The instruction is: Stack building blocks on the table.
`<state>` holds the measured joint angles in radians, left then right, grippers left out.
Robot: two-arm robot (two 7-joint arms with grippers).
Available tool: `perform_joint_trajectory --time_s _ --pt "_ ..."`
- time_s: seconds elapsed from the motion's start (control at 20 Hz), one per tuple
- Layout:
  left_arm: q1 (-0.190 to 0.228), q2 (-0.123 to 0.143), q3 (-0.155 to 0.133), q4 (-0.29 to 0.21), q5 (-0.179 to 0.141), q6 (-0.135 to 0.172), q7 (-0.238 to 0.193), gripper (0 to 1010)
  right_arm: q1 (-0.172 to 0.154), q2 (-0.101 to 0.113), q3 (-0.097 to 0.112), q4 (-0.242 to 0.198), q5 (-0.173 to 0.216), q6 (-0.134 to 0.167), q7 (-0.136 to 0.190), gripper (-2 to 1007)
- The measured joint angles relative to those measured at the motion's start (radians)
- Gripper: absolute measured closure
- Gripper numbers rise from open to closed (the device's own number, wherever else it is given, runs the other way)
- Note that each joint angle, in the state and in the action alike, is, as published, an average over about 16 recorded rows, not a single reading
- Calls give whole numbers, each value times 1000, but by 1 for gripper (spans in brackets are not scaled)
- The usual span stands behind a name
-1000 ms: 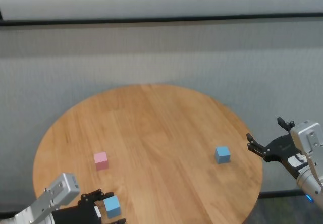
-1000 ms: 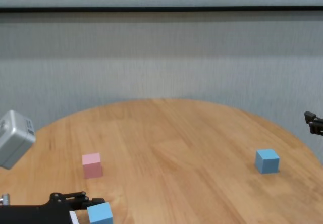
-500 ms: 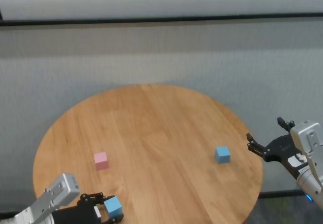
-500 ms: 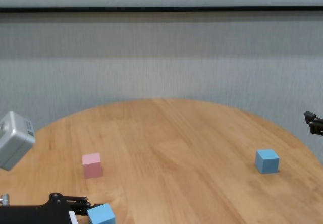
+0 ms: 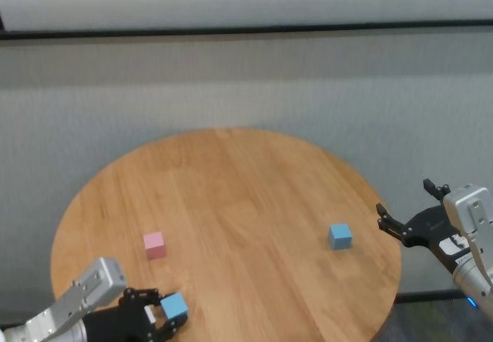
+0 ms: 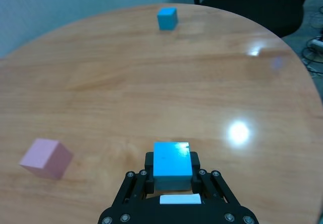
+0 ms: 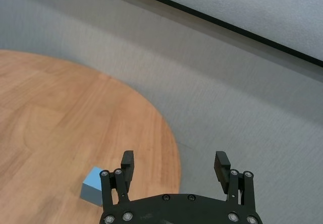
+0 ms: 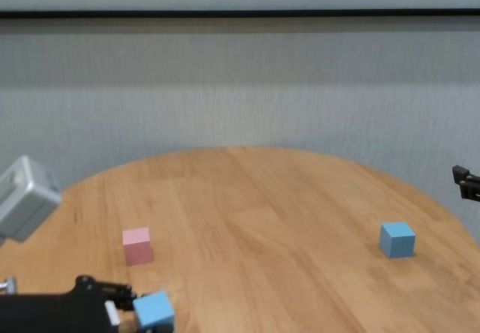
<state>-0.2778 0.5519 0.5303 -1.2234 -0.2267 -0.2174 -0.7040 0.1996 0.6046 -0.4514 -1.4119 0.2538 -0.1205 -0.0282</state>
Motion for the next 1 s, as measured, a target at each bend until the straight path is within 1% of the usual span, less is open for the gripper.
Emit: perform_joint_trajectory --time_s 0.25,0.55,0.75,1.0 --pt "-17 -20 -5 -31 8 19 29 613 0 0 0 0 0 0 0 4" --pt "-50 -61 -7 -58 23 45 69 613 0 0 0 0 0 0 0 4" --pt "-77 -94 -3 -53 39 59 92 613 0 0 0 0 0 0 0 4" --pt "-108 -134 8 -20 64 76 117 613 0 0 0 0 0 0 0 4"
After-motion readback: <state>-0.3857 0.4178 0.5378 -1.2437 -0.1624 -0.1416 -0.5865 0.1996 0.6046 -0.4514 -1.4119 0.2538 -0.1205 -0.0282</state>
